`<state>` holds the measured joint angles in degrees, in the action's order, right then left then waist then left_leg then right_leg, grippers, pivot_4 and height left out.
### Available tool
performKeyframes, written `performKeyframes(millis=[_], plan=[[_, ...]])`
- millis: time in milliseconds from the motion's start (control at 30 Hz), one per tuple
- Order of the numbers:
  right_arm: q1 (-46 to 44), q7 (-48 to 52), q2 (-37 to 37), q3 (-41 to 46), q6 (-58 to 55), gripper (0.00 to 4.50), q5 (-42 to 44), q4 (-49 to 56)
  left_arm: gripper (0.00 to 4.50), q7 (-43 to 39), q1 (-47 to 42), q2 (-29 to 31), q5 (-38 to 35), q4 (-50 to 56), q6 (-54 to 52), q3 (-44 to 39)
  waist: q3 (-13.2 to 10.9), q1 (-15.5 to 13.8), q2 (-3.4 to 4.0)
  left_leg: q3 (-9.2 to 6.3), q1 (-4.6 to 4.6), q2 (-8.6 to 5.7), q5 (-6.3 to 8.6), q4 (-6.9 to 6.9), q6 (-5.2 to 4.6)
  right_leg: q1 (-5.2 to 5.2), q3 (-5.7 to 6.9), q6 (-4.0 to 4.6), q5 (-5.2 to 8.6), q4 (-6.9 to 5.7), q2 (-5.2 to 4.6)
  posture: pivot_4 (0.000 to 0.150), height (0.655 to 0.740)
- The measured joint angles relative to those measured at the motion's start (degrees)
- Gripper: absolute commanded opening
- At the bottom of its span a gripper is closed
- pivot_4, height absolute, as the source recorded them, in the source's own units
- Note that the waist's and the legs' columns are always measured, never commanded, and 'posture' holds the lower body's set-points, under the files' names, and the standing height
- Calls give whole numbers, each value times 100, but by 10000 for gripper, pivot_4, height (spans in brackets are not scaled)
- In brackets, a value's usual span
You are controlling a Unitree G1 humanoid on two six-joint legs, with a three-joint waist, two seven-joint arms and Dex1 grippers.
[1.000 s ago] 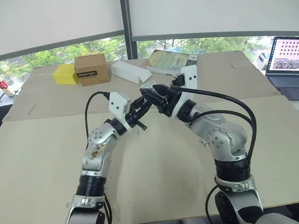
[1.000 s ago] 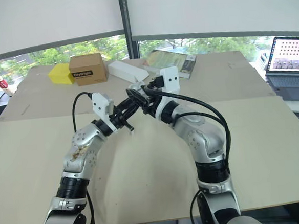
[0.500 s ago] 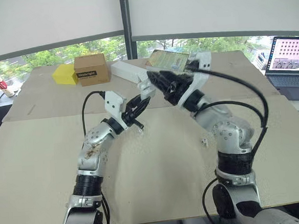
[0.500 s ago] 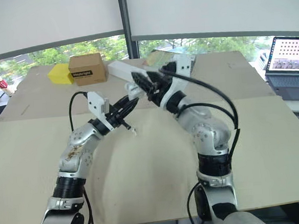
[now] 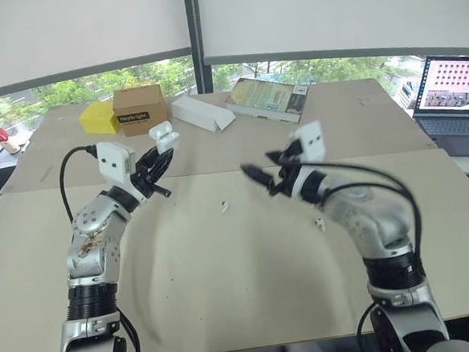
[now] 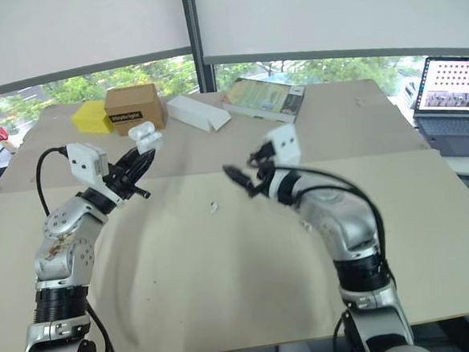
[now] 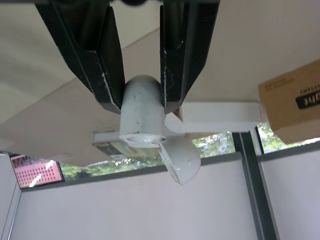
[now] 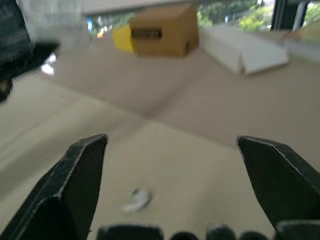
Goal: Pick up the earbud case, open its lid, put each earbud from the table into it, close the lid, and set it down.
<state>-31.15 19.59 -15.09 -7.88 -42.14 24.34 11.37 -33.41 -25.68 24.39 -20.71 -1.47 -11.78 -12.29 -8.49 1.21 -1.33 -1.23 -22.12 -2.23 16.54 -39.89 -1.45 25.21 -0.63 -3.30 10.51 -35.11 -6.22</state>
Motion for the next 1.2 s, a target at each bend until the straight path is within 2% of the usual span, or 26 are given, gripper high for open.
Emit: performKeyframes(millis=[100,133,267,500,567,733,1200], plan=[[168,-67,167,-459,302,44840,-434,-166,5017,66,52,0,3,195,-71,1,0,-1,0,0,1,-1,0,-1,1,-1,-2,0,0,0,0,1500,7400],[211,-70,175,-595,495,42306,-645,-291,5017,86,107,0,10,287,-83,1,0,-8,0,0,5,-2,-2,-1,3,-6,-1,0,0,1,0,1500,7400],[313,-126,255,-697,824,29982,-1057,-768,5017,134,227,1,23,347,-114,8,0,-26,0,0,4,-2,-2,-1,4,-6,-1,0,0,3,0,1500,7400],[138,-216,638,-603,1134,5253,-1342,-1326,5017,138,236,2,24,404,-121,21,0,1,0,0,6,1,-14,4,24,-3,-1,1,0,2,3,1500,7400],[5,-219,780,-613,1270,211,-1436,-1448,5017,138,233,0,24,403,-121,50,0,11,0,-1,6,2,-16,6,28,-3,-1,2,0,2,3,1500,7400],[-216,-223,1156,-703,1600,211,-1653,-1832,5017,138,231,-1,25,402,-119,102,0,36,0,-2,6,1,-16,6,29,-3,-1,2,0,1,3,1500,7400],[-468,-356,1632,-951,1842,211,-2335,-2731,5017,147,280,-8,25,461,-119,128,0,121,1,-4,5,2,-19,10,35,3,-1,3,0,-2,3,1500,7400]])
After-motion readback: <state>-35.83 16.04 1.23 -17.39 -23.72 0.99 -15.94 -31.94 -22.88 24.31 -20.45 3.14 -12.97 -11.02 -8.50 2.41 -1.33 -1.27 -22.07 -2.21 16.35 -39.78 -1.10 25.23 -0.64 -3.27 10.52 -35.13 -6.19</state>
